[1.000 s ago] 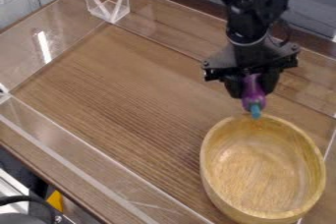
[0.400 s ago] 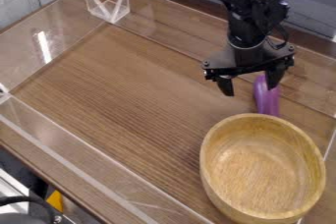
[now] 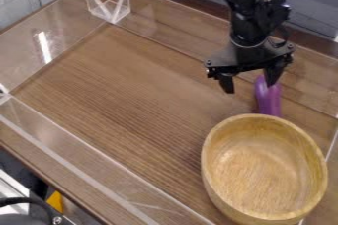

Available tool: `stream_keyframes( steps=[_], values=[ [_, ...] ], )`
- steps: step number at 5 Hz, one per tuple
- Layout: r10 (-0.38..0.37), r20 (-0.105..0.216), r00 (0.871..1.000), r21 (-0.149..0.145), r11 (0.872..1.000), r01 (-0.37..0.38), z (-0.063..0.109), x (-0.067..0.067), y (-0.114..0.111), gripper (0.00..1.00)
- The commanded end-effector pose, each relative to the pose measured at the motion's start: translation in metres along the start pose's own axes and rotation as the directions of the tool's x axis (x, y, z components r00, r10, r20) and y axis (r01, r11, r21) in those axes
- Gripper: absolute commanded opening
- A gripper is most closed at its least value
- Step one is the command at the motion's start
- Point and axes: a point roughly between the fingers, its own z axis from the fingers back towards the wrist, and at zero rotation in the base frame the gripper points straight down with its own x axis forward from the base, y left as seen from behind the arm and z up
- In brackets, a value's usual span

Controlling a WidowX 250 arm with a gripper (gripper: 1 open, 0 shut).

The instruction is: Remove the purple eggplant from inside the brown bowl and put it on the table

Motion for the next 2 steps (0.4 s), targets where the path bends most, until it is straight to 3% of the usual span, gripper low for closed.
stream_keyframes(
  steps=[1,2],
  values=[
    [0.017,0.041,0.999,-0.019,1.000,-0.016,0.0074,0.0154,-0.0062,1.00],
    [0.022,0.037,0.999,-0.004,1.000,-0.022,0.0053,0.0161,-0.0046,1.00]
  ],
)
